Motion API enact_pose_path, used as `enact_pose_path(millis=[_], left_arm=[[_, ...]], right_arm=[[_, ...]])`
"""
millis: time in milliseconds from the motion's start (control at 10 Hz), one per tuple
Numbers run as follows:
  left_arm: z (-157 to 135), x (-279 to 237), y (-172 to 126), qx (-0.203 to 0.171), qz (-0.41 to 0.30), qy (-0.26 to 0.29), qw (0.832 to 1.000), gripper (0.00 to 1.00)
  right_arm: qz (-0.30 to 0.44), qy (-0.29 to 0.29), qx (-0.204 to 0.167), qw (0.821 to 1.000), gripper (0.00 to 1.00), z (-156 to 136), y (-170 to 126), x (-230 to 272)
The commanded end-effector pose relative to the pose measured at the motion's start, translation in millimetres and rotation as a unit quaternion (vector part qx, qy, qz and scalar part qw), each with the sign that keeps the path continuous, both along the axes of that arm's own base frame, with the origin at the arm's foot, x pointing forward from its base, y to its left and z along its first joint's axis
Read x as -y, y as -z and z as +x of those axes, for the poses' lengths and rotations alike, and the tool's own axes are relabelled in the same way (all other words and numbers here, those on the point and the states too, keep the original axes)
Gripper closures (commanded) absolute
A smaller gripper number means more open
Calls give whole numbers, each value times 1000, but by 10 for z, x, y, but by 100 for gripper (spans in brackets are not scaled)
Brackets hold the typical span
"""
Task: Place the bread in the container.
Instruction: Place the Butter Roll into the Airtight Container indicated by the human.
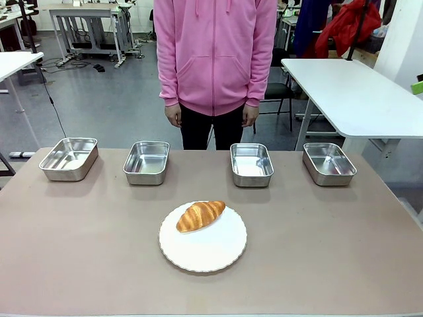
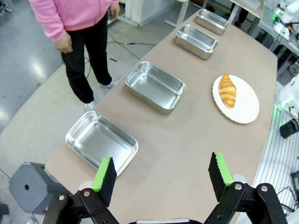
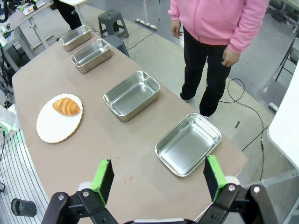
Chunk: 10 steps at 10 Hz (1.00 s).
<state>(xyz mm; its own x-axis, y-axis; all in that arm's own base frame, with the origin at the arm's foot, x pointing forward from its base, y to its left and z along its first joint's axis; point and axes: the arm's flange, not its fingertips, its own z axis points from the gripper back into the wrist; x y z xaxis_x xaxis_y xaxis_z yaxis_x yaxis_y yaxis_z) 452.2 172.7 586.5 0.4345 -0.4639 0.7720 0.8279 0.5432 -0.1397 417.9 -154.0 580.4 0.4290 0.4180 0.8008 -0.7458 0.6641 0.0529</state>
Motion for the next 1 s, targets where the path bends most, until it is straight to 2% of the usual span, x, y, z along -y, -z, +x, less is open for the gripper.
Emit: enact_pose_path(millis=[0, 900], left_arm=[[0, 12, -9, 2, -1, 3, 1000, 0], [0, 12, -9, 2, -1, 3, 1000, 0]], right_arm=[[6, -4, 10, 1000, 0, 7, 3, -23], [6, -4, 10, 1000, 0, 7, 3, -23]])
